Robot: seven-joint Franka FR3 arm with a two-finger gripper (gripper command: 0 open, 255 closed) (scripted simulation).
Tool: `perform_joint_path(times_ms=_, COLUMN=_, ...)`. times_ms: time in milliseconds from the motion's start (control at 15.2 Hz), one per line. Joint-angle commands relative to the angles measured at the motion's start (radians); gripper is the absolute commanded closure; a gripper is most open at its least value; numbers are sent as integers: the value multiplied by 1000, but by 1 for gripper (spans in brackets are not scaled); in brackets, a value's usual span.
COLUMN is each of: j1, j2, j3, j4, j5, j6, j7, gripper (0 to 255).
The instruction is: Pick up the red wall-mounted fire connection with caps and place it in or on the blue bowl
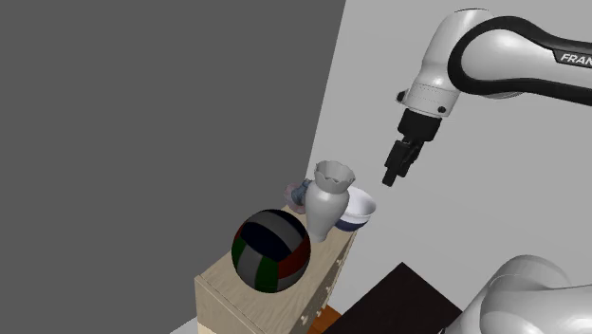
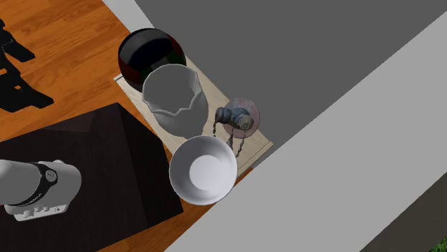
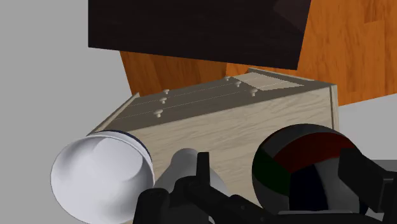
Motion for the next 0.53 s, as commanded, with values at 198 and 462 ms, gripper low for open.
perform_joint_path(times_ms=198, j1=-15, j2=102, j3=18, j4=11, j5=11, j6=82, j7=50, gripper=0)
perform_joint_path(times_ms=462, j1=-34, j2=247, j3=36, j4=43, j5=19, j6=181, j7=115, gripper=0)
